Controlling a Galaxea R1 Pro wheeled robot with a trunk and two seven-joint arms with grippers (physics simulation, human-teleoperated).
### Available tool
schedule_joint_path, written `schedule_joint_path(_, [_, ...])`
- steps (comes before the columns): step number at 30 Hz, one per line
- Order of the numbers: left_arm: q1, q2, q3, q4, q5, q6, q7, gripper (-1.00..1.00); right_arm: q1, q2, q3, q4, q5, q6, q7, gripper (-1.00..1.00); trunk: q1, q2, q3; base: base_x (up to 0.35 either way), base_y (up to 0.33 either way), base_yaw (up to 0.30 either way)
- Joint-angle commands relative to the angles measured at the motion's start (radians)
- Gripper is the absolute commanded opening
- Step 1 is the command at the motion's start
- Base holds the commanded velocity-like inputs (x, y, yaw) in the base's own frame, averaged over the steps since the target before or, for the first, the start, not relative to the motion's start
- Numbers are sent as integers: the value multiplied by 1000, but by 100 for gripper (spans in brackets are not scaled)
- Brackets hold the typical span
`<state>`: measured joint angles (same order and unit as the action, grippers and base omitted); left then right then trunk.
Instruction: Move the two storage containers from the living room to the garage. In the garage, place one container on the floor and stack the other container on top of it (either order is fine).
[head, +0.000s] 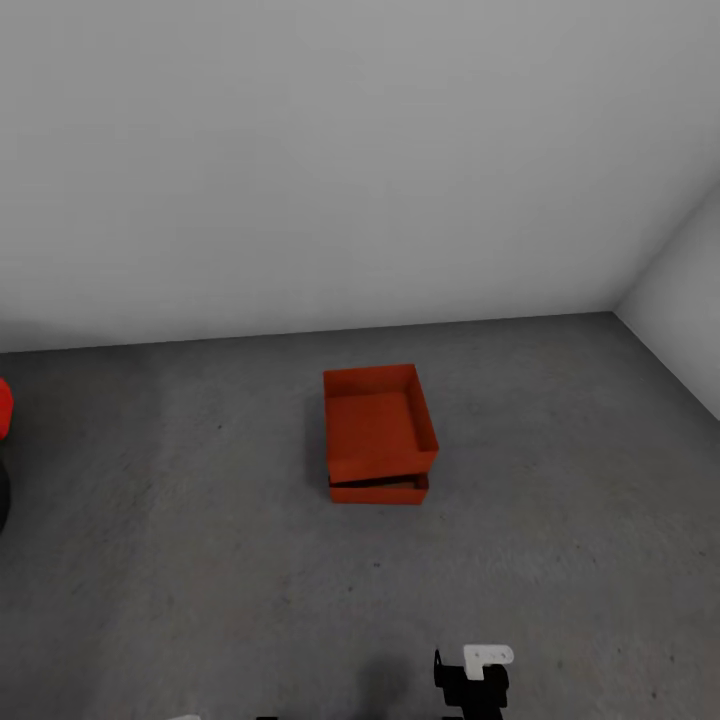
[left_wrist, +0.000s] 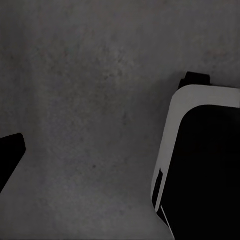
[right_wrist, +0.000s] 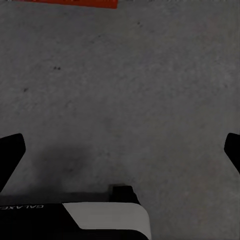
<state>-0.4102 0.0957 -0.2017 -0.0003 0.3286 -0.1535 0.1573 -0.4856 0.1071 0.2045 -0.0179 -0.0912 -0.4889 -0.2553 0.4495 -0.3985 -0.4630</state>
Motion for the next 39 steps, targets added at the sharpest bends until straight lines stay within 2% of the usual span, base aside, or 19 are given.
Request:
schedule_joint_path(1, [0,0,-8,0,7,-2,2,100,-1,0,9,1,-10,-3,-3,100,0,-1,-1,0,0,0])
schedule_joint_path(5, [-1,0,-8,0,7,-1,1,100,5,-10,10,21,-8,5,-2,100,0,-1,-1,0,0,0])
schedule_joint_path(8, [0,-1,-8,0,7,9,0,100,12,-50,12,40,-6,29,3,100,0,-1,-1,0,0,0])
schedule_joint_path(9, [-1,-1,-8,0,7,14,0,100,12,-55,13,42,-6,34,4,100,0,-1,-1,0,0,0])
schedule_joint_path(13, [1,-2,-8,0,6,72,-3,100,30,-76,13,50,-7,141,18,100,0,-1,-1,0,0,0])
schedule_joint_path(16, [4,-4,-8,0,6,90,-4,100,78,-81,12,51,-10,246,71,100,0,-1,-1,0,0,0])
schedule_joint_path(18, [6,-5,-8,0,7,94,-4,100,105,-82,12,51,-12,274,107,100,0,-1,-1,0,0,0])
schedule_joint_path(20, [22,-7,-8,0,7,99,-4,100,166,-83,12,52,-15,309,203,100,0,-1,-1,0,0,0])
schedule_joint_path(21, [30,-9,-8,0,7,100,-5,100,194,-83,12,52,-17,316,237,100,0,-1,-1,0,0,0])
schedule_joint_path(25, [49,-9,-8,0,7,102,-5,100,238,-83,9,52,-19,320,263,100,0,-1,2,0,0,0])
schedule_joint_path(32, [73,-10,-8,1,7,110,-5,100,263,-83,5,52,-23,322,268,100,0,-1,12,0,0,0])
schedule_joint_path(39, [103,-11,-7,0,7,135,-5,100,274,-84,4,52,-69,322,267,100,0,-1,23,0,0,0])
